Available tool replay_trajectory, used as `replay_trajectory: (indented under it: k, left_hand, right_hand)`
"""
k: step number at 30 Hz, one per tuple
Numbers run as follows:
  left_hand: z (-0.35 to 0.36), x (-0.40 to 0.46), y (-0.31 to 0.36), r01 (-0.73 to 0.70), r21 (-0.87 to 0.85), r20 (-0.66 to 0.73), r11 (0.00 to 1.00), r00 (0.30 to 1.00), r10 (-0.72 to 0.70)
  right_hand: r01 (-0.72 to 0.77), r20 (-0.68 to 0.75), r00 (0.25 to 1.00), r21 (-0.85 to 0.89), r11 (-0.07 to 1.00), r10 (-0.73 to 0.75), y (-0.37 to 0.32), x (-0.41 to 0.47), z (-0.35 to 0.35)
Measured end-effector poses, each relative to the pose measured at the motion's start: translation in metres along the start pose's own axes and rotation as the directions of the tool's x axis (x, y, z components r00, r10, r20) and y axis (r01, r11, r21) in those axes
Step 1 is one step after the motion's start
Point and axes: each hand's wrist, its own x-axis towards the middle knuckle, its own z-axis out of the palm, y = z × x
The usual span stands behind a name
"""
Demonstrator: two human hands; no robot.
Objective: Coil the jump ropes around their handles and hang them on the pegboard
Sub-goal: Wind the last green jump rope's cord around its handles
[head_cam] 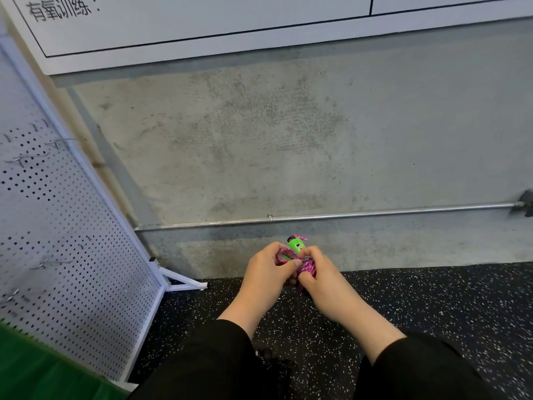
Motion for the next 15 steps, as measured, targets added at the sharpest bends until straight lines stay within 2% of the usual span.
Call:
replay_trajectory:
  k: [6, 10, 15]
  left_hand:
    - [-0.001, -0.003, 0.004, -0.037, -0.078, 0.051, 0.996, 0.998, 0.041]
    - [-0.001, -0.004, 0.010, -0.106, -0.171, -0.067, 0.980, 0.993, 0.096]
    - [-0.003, -0.007, 0.013, -0.013, -0.331, -0.017, 0.944, 1.000, 0.007]
  right_hand:
    - [0.029, -0.085, 0.996, -0.007, 1.000, -0.029, -0.001, -0.002, 0.000]
    - [-0.001, -0.131, 0.991, 0.019, 1.000, 0.004, 0.002, 0.003, 0.002]
    - [-0.027, -0.105, 0.994, 0.025, 0.999, 0.030, 0.002, 0.003, -0.001]
